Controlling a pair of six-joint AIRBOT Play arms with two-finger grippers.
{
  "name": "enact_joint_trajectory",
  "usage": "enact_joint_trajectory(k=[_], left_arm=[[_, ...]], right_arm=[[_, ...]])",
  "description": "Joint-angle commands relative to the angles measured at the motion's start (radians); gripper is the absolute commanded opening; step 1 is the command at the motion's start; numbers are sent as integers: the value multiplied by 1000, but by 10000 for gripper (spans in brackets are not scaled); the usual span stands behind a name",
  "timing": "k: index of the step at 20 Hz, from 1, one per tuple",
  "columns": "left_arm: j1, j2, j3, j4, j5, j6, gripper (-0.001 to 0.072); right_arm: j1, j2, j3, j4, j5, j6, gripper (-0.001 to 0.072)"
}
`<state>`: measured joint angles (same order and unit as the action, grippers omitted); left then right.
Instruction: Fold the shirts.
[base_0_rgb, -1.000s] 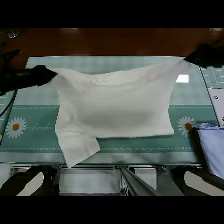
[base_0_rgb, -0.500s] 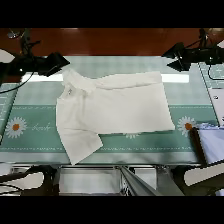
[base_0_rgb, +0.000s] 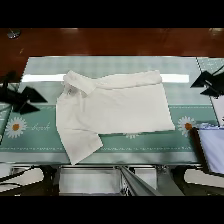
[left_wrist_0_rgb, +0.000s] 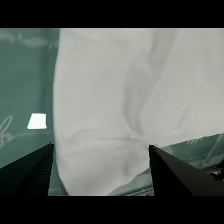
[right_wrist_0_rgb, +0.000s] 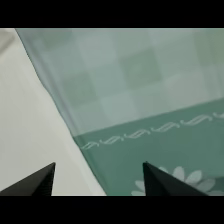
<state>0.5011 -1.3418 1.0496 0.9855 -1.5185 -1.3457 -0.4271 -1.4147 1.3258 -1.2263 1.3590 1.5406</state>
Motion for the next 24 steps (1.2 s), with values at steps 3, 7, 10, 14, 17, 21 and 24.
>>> enact_joint_trajectory(k=[3,7,10,14,17,21,24], left_arm=[[272,190,-454,-35,122,148,698],[293,189,-573,-148,240,153,698],[212,173,-603,-219,300,194,698],[103,166,-603,-217,362,194,698],[38,157,-603,-232,382,216,698],[-93,107,-602,-228,395,196,671],[-121,99,-580,-235,407,183,29]], right_arm=[[-96,354,-566,286,-140,-250,633],[-93,524,-706,367,-160,-259,634],[-93,534,-713,386,-131,-260,634],[-93,534,-713,428,-131,-260,633],[-93,534,-713,428,-132,-261,633],[-109,533,-701,440,-175,-234,633],[-176,534,-619,418,-191,-208,633]])
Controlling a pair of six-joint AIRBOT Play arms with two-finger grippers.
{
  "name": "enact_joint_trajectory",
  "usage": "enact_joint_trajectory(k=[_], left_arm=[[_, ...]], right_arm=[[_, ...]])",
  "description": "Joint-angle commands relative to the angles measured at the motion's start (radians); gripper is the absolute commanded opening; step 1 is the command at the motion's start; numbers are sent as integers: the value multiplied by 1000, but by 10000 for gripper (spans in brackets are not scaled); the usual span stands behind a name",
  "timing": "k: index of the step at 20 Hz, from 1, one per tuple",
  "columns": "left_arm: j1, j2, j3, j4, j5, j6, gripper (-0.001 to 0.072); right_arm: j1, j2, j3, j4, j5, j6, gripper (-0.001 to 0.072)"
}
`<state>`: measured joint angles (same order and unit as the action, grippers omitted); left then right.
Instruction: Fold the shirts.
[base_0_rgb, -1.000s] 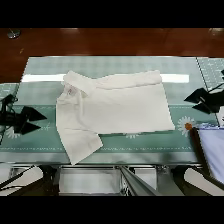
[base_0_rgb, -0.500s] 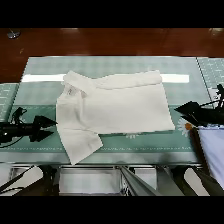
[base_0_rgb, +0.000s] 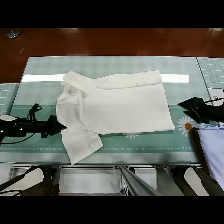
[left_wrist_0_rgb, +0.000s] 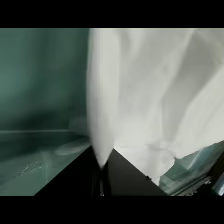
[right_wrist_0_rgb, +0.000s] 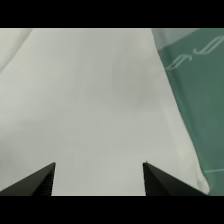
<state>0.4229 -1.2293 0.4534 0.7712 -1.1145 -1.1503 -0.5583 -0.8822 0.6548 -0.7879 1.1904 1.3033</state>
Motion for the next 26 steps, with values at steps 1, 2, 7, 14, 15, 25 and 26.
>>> enact_joint_trajectory(k=[1,2,7,14,15,25,26], left_arm=[[-43,-11,29,-21,-8,-9,29],[-43,-8,44,-21,-21,6,28],[-43,-8,45,-91,7,24,29],[-72,-8,45,-95,39,39,29],[-87,-8,45,-95,41,39,29],[-145,-8,45,-126,69,39,29],[-145,-8,45,-126,68,39,29]], right_arm=[[-77,1,75,-90,-7,50,633],[-103,1,79,-191,7,92,633],[-42,1,-95,-410,47,233,614],[133,-29,-154,-359,-10,269,614],[163,-50,-153,-345,-37,279,614],[231,-289,-82,-178,-188,241,614],[231,-312,-80,-159,-181,237,614]])
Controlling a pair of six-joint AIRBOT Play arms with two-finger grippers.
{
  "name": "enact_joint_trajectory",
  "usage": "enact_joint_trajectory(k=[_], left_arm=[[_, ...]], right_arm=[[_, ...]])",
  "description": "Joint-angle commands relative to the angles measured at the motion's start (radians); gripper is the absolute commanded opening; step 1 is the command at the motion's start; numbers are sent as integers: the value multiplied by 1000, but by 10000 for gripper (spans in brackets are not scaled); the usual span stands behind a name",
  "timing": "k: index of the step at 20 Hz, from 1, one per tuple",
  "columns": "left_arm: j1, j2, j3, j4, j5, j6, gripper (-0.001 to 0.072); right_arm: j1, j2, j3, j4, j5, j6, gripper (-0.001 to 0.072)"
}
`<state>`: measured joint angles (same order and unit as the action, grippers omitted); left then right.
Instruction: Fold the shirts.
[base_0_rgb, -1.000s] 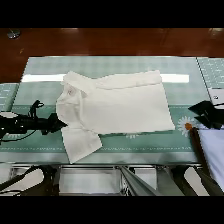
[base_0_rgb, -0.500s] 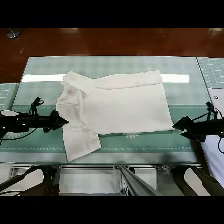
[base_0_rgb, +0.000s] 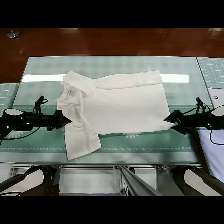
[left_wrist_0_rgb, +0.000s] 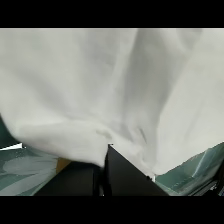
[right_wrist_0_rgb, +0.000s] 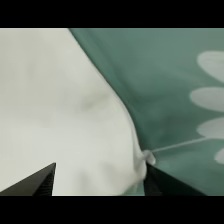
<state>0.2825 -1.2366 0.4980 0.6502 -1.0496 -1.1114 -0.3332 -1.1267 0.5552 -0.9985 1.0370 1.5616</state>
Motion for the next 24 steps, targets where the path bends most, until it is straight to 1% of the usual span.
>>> enact_joint_trajectory(k=[1,3,4,5,6,8,9,11,12,15,17,18,20,21,22,24], left_arm=[[-5,-1,1,-5,3,0,29],[-5,-1,1,-5,3,0,29],[-5,-1,1,-5,3,0,29],[-5,0,1,-5,3,0,29],[-4,0,1,-8,2,0,29],[4,0,27,-33,-23,3,29],[9,5,62,-70,-54,27,29],[21,37,162,-202,-115,92,28],[27,62,223,-268,-121,97,29],[31,133,483,-420,-92,87,28],[31,161,689,-426,-80,43,28],[35,172,800,-425,-79,5,28],[56,192,1013,-385,-77,-88,27],[75,209,1119,-315,-78,-142,28],[92,230,1209,-221,-81,-190,27],[128,286,1369,22,-116,-285,27]], right_arm=[[8,-89,19,80,-24,-34,614],[29,-116,19,126,-27,-59,606],[42,-123,19,137,-29,-75,459],[57,-125,19,138,-31,-108,120],[69,-125,26,140,-27,-150,26],[71,-124,101,130,40,-174,25],[71,-122,171,116,86,-176,26],[71,-97,344,133,128,-174,26],[71,-84,448,137,134,-158,25],[71,-74,829,124,142,-105,25],[71,-74,1071,107,153,-71,25],[71,-72,1181,107,190,-61,25],[71,-39,1358,103,253,-60,25],[70,-4,1406,76,262,-61,25],[70,43,1432,20,262,-61,25],[70,164,1440,-132,275,-35,26]])
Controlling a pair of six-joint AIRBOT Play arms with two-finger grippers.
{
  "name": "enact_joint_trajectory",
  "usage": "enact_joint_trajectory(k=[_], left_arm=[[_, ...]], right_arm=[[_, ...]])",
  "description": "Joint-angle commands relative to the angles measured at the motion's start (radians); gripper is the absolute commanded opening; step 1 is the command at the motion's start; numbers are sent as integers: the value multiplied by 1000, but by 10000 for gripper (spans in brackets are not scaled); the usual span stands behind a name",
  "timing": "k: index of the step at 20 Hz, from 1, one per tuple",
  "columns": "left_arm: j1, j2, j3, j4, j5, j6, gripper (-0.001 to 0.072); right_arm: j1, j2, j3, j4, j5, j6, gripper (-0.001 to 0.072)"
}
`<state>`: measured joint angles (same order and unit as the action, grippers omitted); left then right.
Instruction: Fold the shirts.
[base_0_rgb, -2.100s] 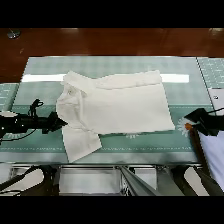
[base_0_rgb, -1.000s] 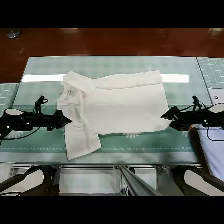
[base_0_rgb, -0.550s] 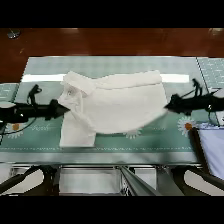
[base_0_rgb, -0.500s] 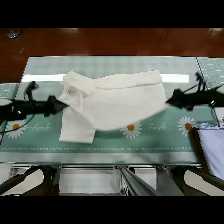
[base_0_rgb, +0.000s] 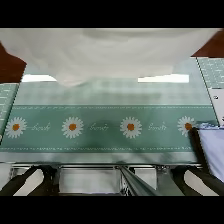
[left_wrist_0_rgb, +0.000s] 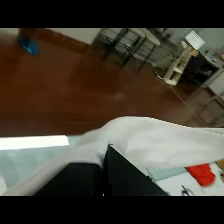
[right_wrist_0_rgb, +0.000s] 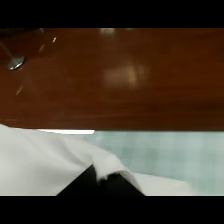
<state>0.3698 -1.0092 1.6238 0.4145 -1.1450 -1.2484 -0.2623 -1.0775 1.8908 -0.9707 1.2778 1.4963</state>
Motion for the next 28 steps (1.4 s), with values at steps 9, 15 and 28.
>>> enact_joint_trajectory(k=[9,15,28], left_arm=[[5,401,389,763,-156,-206,27],[-106,404,227,831,-198,-213,27],[-206,-29,-503,662,445,-208,27]], right_arm=[[0,441,103,-348,238,72,26],[-1,446,-53,-272,249,81,25],[68,-107,-598,-2,-267,-106,26]])
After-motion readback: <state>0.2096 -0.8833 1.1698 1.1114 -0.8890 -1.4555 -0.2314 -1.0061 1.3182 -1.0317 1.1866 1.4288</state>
